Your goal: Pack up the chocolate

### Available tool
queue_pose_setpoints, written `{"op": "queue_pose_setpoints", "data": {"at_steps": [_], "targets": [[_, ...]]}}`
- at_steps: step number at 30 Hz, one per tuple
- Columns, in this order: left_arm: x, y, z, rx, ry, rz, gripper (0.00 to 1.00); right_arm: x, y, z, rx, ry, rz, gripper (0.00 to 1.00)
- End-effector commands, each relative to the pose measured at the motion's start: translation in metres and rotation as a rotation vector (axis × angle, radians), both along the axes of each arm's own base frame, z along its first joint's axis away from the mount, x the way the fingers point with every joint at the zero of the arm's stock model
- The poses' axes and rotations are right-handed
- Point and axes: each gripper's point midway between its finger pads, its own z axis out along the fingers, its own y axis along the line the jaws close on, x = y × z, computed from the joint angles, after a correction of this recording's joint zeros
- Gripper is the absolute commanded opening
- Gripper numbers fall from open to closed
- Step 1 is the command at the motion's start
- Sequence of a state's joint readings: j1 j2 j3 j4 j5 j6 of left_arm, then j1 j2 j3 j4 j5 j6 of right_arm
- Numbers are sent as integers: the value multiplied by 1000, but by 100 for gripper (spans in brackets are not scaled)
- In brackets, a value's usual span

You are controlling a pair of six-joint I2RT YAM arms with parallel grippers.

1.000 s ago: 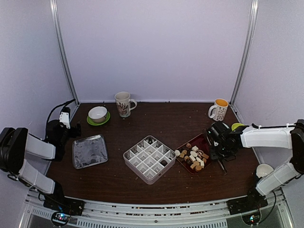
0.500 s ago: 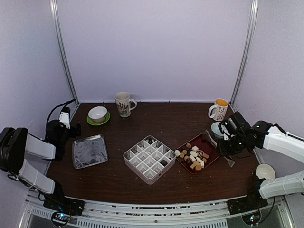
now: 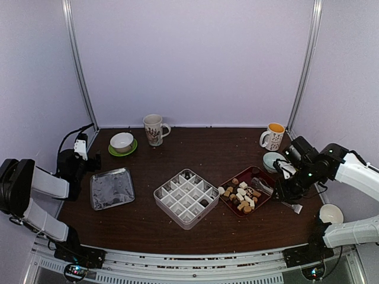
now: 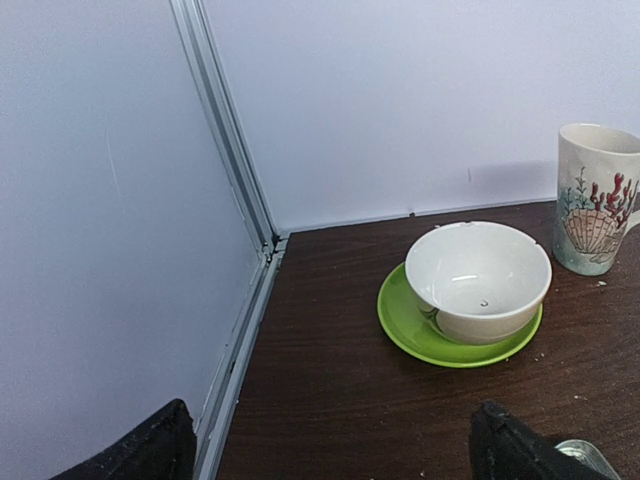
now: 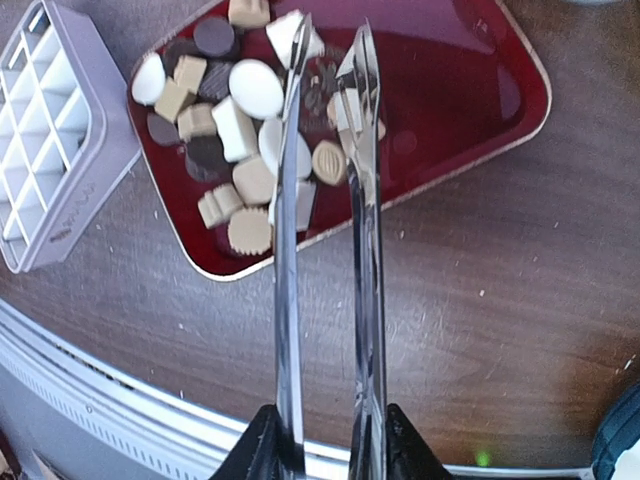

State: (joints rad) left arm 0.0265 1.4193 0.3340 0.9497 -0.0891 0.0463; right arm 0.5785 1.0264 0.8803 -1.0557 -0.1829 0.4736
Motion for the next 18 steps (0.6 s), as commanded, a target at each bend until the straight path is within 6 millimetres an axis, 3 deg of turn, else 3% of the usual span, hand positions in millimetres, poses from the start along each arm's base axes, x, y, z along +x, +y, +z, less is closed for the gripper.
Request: {"op": "queue_pose_setpoints", "data": {"at_steps": [1,9,18], "targets": [[1,3,12,-2,-51,9,98,-15,4,0,8,86,39,33],[1,3,12,-3,-52,8,98,-18,-8,-7,-60,99,42,34],[1,3,12,-2,-51,8,98,-10,-14,5,-110,57,59,36]]}}
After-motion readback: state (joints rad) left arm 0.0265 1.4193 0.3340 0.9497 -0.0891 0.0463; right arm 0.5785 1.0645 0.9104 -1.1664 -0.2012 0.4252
